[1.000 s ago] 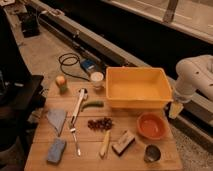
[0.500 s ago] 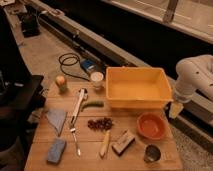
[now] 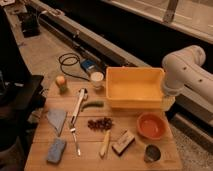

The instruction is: Place brush in red bowl

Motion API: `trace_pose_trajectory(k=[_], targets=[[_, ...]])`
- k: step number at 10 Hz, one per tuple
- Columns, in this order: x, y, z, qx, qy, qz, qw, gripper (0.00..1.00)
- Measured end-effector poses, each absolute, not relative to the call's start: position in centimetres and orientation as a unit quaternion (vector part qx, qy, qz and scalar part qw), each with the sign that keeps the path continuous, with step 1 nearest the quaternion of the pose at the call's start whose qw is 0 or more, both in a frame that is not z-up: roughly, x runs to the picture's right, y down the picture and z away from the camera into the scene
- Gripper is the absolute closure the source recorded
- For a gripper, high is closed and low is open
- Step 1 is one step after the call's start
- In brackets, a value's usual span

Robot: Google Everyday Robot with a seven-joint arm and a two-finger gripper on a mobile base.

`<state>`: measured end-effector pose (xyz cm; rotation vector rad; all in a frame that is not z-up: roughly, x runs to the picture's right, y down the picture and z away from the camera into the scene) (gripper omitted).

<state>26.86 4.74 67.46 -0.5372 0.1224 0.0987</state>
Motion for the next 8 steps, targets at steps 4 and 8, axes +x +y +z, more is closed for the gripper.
trace_pose_trajectory(k=[4,8], targets=[[20.4,4.9,65.9,-0.257,0.003,-0.045,0.965,0.31],[20.6,5.1,66.8,-0.272,0.013,-0.063,0.96,0.31]])
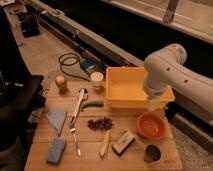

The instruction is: Place brush in red bowl

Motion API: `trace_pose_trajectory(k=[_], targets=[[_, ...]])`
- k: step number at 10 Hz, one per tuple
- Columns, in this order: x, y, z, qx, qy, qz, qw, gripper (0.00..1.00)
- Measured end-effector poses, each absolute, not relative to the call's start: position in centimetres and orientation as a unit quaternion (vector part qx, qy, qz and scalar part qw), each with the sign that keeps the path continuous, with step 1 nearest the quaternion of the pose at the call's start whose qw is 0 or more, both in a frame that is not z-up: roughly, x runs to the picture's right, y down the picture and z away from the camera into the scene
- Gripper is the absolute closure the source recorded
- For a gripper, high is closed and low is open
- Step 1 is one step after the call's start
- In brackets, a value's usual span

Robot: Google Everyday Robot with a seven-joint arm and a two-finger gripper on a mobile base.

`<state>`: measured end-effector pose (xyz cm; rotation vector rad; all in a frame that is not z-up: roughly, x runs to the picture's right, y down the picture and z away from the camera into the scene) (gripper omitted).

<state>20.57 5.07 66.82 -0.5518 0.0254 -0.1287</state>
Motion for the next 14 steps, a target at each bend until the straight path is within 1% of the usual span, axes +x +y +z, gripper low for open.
trace_pose_trajectory(k=[3,4,8,13,14], targets=[[17.2,2.8,70.5,-0.279,0.012,-0.159,0.947,0.31],[14.7,1.8,71.5,-0.275,0.008,-0.197,0.941,0.31],[6.6,0.2,72.6,-0.248,-0.041,-0.282,0.926,0.31],[7.2,0.5,72.7,-0.259,-0.031,-0.287,0.922,0.31],[6.9,0.8,73.8,-0.267,-0.03,-0.302,0.915,0.31]])
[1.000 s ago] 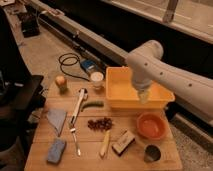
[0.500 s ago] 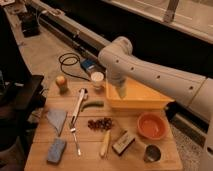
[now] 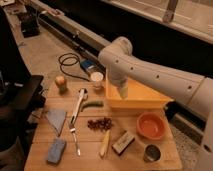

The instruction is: Place brush in red bowl

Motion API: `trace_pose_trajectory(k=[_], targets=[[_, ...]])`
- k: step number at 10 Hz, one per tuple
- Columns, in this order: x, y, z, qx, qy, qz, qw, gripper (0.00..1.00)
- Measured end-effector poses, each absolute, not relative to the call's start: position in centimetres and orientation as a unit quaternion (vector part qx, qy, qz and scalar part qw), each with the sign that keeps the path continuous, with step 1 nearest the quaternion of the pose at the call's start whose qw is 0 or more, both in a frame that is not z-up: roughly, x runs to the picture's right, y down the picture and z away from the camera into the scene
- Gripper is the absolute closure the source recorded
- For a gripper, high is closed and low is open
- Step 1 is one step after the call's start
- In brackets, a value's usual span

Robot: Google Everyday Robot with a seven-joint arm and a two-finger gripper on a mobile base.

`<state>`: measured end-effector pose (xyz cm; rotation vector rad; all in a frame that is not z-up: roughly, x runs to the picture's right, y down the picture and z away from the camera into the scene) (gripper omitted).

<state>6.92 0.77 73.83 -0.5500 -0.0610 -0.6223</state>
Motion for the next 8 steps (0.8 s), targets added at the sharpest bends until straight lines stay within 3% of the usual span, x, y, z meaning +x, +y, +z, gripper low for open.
trace_pose_trajectory(k=[4,8], targets=[[1.9,-0.5,77.9,-0.257,-0.04,-0.383,0.886,0.31],[-6.7,-2.1,79.8,-0.196,-0.11,-0.436,0.871,0.31]])
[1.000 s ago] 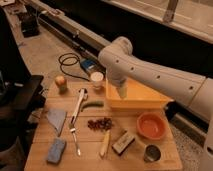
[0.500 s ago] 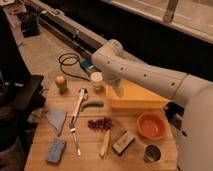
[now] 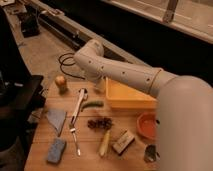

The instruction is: Place brush in red bowl

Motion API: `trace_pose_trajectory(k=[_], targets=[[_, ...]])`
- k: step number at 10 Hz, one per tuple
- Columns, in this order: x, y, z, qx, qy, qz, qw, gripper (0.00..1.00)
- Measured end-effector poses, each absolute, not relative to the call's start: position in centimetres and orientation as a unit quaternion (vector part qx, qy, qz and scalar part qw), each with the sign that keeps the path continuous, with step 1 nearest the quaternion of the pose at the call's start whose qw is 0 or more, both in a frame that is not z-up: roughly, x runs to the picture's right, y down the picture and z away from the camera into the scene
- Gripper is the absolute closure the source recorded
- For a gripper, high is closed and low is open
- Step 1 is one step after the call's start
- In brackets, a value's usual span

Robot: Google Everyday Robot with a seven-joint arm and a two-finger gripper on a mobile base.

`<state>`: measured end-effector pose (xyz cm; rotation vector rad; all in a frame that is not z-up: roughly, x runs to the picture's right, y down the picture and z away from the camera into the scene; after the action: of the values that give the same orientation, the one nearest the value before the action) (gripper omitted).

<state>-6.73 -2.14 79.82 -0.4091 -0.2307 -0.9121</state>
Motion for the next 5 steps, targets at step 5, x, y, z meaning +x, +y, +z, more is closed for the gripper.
trace_pose_trajectory(k=[5], targets=[[-7.21,-2.23,79.86,-0.189,-0.114,-0.44,0.871,0.31]])
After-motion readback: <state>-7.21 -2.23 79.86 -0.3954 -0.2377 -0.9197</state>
